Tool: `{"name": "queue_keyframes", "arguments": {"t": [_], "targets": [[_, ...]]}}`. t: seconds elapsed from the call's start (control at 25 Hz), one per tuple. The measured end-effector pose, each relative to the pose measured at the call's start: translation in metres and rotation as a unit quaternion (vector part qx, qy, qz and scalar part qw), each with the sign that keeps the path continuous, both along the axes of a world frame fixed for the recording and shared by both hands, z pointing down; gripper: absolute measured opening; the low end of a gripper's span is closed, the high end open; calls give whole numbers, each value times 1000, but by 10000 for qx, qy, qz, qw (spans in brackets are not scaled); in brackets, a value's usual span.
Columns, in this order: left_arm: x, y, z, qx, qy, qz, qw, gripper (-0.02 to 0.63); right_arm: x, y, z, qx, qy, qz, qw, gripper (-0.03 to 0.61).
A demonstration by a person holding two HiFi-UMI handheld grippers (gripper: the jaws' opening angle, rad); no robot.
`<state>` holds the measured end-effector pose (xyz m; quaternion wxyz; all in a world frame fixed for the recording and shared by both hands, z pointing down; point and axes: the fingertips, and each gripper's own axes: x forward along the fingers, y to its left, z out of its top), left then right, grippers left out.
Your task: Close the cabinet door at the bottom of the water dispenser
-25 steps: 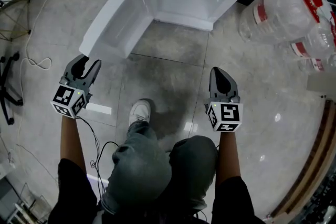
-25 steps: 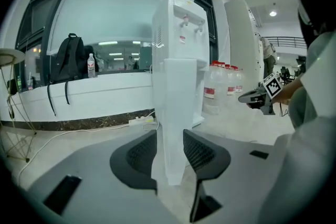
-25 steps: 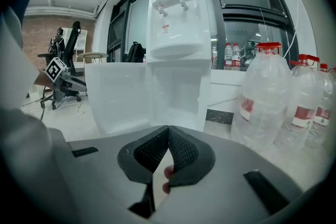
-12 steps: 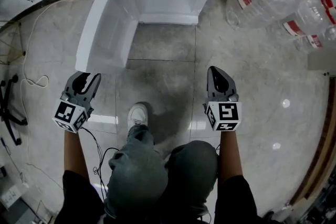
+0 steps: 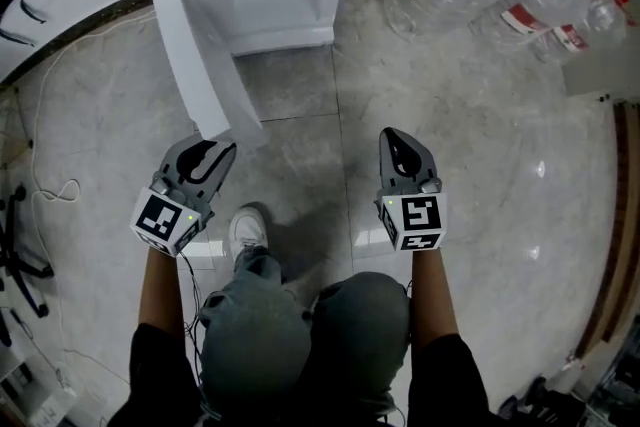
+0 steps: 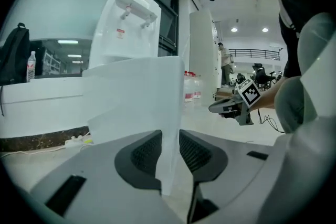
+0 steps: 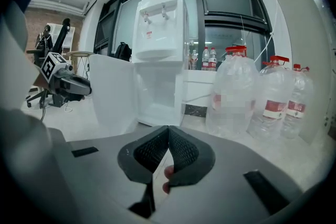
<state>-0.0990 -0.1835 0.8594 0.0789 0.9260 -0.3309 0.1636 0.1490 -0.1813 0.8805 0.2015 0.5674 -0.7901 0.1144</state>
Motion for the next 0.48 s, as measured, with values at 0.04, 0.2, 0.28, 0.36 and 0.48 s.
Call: {"name": "queue_keyframes", "arguments": {"t": [0.04,0.2,0.28,0.36,0.48], "targets": [[12,-4,0,16,19,113,9999,118,4,2,0,0,17,45,10000,14],[53,-21,4,59,76,466,9989,118,23,8,3,-14,10,280,9996,14],[69,-32,3,96,220,545,9982,118,31,9,4,-21,38,365,9993,14],[84,-42,2,151,332,629,9974,118,38,10,6,-36,64,449,9990,14],[105,-60,6,232,310,791,9961,118,51,10,10,-82,82,590,9982,14]]}}
